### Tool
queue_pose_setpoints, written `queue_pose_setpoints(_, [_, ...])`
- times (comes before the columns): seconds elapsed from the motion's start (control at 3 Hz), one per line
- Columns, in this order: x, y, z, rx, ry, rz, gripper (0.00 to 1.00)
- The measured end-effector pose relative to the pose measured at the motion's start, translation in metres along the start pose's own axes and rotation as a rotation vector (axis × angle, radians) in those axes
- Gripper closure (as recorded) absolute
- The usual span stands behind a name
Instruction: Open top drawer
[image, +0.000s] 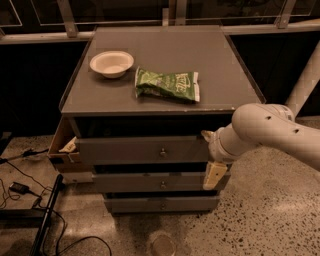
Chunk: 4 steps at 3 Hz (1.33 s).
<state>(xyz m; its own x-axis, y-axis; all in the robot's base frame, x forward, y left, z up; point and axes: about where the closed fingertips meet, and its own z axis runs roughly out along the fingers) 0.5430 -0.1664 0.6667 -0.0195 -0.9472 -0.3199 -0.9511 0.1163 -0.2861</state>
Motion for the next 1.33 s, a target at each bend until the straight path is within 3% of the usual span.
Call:
queue_pose_setpoints(0.67, [0.019,-0.040,0.052,-0.016,0.013,-0.028,0.00])
queue_pose_setpoints(1.0, [0.019,-0.040,0.052,-0.017,0.013,-0.028,0.00])
queue_pose_setpoints(1.33, [0.017,-0.035,0.052,-0.051,0.011,-0.023,0.00])
